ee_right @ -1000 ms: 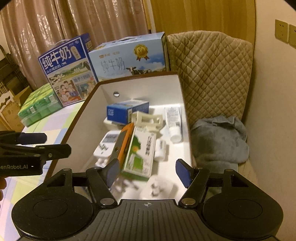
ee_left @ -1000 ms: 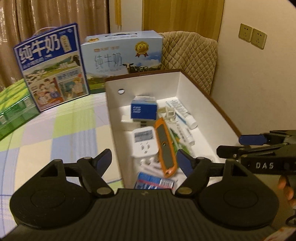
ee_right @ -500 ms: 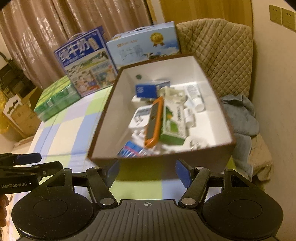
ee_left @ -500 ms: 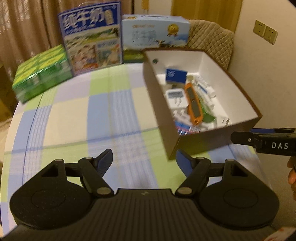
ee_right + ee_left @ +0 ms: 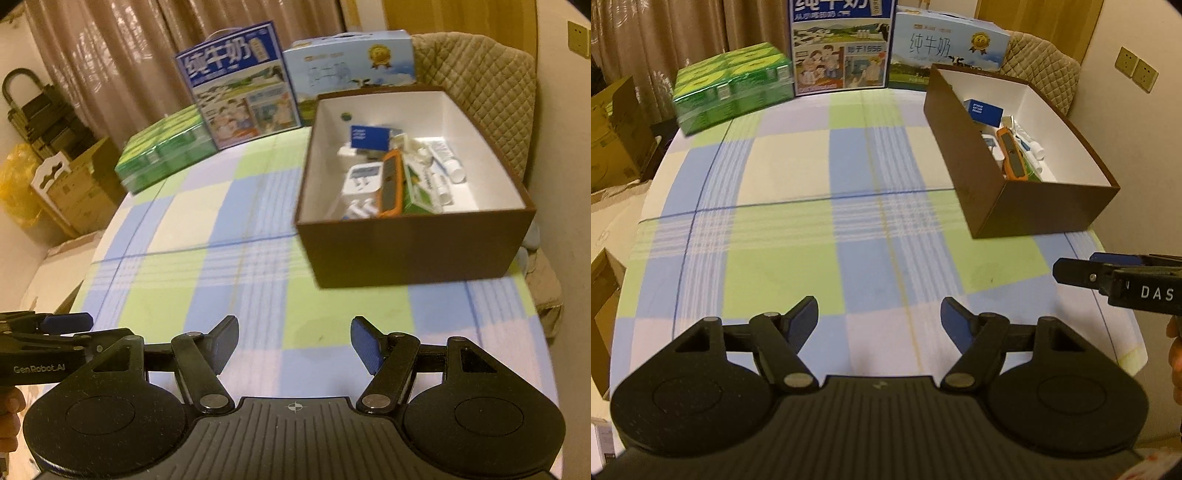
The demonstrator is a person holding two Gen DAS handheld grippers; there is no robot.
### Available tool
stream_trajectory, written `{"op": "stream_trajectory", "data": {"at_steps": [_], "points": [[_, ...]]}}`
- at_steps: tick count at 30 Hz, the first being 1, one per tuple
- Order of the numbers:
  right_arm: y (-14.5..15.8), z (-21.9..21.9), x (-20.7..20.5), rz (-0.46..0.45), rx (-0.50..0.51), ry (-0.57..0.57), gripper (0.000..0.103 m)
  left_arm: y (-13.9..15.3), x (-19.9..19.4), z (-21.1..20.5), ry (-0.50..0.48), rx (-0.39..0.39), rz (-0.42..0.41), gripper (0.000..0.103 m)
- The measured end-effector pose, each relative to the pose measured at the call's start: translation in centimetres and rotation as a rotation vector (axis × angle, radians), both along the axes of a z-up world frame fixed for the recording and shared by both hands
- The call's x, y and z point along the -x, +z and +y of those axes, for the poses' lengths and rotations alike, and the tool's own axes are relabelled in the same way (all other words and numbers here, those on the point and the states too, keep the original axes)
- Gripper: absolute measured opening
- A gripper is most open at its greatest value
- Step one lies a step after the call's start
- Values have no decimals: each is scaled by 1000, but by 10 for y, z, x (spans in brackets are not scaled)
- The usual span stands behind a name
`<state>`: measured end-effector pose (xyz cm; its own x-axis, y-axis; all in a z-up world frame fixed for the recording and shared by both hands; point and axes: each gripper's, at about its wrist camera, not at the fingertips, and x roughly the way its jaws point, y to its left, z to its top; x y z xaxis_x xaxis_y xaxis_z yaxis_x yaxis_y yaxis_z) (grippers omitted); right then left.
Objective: Organize rigid objects
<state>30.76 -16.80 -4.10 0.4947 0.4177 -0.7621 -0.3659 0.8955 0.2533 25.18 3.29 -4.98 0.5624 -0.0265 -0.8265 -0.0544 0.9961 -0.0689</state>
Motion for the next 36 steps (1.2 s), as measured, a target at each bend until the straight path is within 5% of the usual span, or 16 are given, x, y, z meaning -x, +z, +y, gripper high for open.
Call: {"op": "stream_trajectory", "data": {"at_steps": [19, 36], "points": [[1, 59, 95, -2, 22, 74, 64, 11, 94, 47, 16, 20, -36, 70], [-5, 82, 128, 4, 33, 105, 64, 10, 124, 59, 26, 23, -40, 70]]}}
